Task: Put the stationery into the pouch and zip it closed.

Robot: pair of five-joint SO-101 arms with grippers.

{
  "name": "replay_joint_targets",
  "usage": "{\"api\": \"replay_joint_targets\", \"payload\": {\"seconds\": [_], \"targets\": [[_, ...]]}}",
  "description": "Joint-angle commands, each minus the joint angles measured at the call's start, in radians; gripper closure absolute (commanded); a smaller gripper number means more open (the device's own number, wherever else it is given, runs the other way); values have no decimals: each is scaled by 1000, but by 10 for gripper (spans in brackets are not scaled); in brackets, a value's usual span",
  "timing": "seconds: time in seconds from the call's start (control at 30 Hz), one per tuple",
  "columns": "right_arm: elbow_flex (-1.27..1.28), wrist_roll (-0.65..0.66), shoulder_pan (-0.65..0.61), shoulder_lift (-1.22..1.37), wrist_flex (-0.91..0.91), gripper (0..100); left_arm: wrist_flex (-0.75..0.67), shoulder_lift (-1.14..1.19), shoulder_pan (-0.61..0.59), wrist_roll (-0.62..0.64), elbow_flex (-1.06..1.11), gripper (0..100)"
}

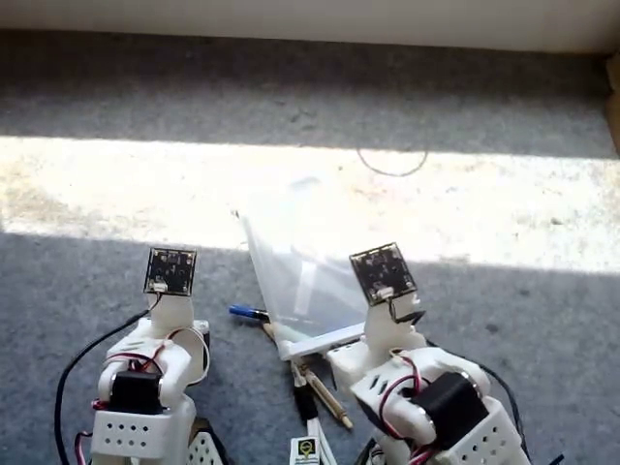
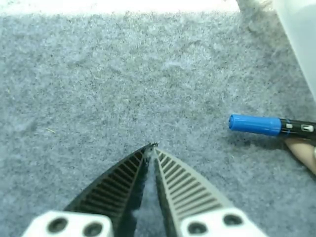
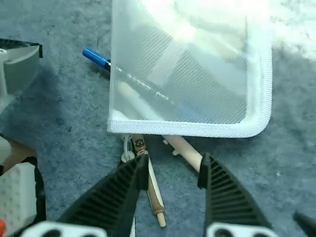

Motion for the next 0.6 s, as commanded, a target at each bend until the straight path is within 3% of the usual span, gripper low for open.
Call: {"api": "replay_joint_targets", "payload": {"seconds": [0.0, 0.37, 0.57], "targets": [[-7, -15, -90, 18, -51, 825, 6, -10, 15, 8, 22, 993], [41, -17, -337, 21, -127, 825, 6, -10, 15, 8, 22, 993], [42, -17, -352, 124, -154, 825, 6, -10, 15, 8, 22, 993]]}}
